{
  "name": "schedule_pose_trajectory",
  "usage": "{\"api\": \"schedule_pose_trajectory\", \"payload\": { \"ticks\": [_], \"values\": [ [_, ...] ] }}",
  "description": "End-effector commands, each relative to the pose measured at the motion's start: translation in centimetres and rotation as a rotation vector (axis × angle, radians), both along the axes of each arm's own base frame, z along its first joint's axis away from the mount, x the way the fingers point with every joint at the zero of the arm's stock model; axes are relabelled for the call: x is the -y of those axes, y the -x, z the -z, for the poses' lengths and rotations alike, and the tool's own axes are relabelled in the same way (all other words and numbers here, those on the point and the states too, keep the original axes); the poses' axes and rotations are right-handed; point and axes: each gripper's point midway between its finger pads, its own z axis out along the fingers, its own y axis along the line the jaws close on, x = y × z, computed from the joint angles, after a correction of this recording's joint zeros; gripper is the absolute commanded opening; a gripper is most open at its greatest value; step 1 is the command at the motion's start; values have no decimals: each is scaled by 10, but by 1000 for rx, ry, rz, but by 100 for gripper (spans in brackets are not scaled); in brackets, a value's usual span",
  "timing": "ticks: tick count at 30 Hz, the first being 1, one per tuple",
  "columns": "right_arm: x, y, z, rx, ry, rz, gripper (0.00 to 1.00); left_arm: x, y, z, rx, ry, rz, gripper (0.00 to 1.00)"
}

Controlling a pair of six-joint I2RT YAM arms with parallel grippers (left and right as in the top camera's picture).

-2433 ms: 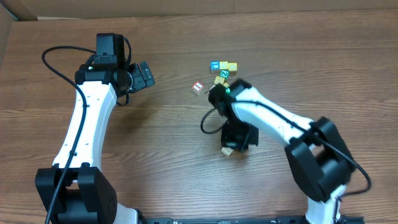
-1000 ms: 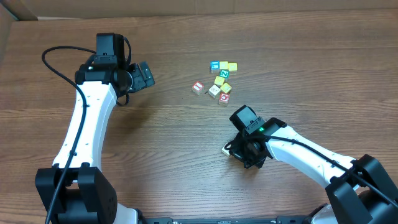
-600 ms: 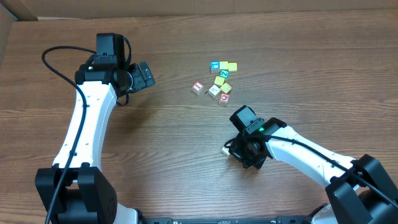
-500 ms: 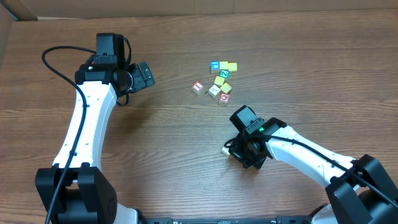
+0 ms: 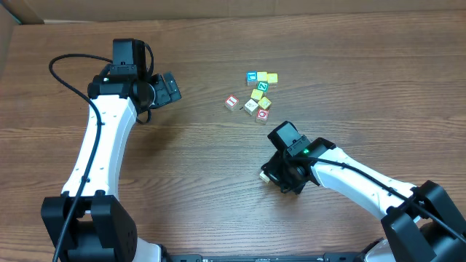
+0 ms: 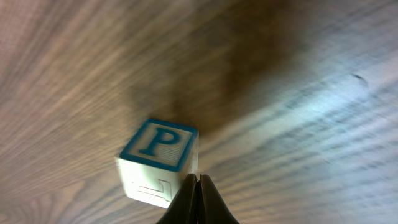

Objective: Flip 4 blocks

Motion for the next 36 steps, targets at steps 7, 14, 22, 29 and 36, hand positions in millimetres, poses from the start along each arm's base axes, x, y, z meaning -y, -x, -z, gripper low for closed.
{"api": "schedule_pose_trajectory", "payload": {
  "ticks": [7,14,22,29,36],
  "values": [
    [17,-20,4,96,94,37,4,1,-5,-6,17,5,-7,100],
    [20,-24,4,117,115,44,4,1,-5,-6,17,5,-7,100],
    [12,-17,3,80,67,30,4,1,-5,-6,17,5,-7,100],
    [11,-22,2,101,64,34,4,1,-5,-5,17,5,-7,100],
    [9,-30,0,139,62,41,4,1,-5,-6,17,5,-7,100]
  ]
}}
